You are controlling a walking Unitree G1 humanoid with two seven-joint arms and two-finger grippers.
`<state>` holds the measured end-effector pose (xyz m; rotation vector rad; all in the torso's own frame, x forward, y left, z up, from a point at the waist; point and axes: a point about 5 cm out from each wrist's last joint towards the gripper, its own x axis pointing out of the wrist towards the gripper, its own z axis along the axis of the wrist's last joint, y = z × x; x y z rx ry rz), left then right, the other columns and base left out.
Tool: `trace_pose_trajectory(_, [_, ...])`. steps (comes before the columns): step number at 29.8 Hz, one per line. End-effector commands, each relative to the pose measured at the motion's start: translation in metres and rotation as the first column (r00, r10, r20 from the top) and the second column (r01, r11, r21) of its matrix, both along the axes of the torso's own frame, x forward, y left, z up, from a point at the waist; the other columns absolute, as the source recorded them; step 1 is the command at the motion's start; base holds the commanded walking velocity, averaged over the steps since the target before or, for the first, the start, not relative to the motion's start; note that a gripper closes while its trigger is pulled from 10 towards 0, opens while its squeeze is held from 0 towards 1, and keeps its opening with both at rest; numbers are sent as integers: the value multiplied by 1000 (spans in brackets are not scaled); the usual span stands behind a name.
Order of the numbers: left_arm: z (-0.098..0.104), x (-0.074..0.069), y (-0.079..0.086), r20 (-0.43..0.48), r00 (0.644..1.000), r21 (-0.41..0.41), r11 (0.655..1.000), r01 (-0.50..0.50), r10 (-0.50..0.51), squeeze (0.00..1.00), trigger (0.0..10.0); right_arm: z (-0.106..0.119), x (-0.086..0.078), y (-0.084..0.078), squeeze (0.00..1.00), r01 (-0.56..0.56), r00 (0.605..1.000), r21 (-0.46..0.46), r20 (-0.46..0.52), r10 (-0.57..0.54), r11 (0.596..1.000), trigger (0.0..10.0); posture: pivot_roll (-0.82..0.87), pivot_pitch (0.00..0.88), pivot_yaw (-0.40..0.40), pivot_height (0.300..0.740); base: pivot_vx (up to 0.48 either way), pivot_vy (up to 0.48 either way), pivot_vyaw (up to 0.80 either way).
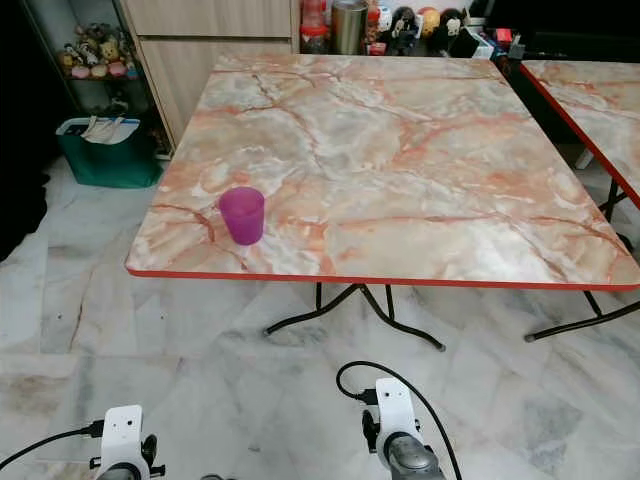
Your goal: Setting the table
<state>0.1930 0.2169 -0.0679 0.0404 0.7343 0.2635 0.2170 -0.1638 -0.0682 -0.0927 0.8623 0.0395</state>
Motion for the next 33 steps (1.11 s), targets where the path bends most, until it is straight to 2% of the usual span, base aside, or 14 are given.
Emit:
trace_pose_trajectory(1, [-2,-5,1,-10,1000,-5,1000,-3,3,0,10000,-2,-3,-1,0,5,1000,-5,-13,-5,1000,10000,150,100,-25,715,251,0,0])
trace_pose_trajectory(33, [-3,-6,1,-18,1000,0,1000,-9,9,0,10000,-3,-5,-3,0,7,1000,-13,-22,-7,1000,10000,148,105,-26,715,321,0,0])
